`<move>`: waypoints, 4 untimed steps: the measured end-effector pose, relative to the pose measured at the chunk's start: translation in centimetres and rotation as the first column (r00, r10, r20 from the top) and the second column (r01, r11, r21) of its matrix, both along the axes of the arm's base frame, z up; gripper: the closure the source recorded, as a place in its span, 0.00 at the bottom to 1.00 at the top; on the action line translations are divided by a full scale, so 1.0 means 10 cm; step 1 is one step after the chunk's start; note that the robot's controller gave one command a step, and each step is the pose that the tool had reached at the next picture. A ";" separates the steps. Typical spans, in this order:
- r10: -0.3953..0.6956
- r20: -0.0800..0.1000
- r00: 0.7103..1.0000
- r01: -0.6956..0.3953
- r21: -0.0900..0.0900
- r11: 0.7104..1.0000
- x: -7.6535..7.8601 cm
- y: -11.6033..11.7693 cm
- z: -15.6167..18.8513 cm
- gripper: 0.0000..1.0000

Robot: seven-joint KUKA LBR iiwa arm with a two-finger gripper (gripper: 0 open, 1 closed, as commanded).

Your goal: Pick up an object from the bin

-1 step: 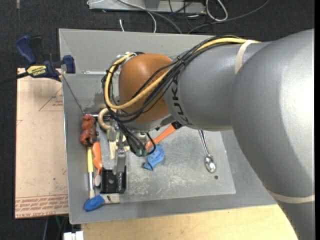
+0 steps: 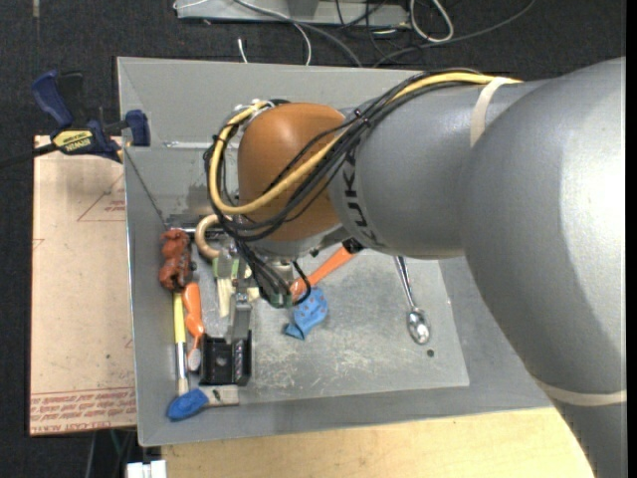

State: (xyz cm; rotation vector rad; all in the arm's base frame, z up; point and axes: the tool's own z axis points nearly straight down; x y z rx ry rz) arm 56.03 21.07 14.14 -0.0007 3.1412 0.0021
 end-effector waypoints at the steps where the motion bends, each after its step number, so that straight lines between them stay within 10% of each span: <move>1: 0.336 0.003 0.942 -0.336 0.001 0.942 -0.14 0.20 -0.40 0.00; 2: 0.415 0.001 0.910 -0.415 0.001 0.910 -0.26 -0.62 -0.61 0.00; 3: 0.643 0.002 0.766 -0.643 0.002 0.766 -0.38 -0.28 -0.50 0.00; 4: 0.669 0.000 0.743 -0.669 0.001 0.743 -0.39 -0.59 -0.60 0.00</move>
Offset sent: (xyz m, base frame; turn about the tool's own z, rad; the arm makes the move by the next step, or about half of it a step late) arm -0.0325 -0.1218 -0.0714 -0.3096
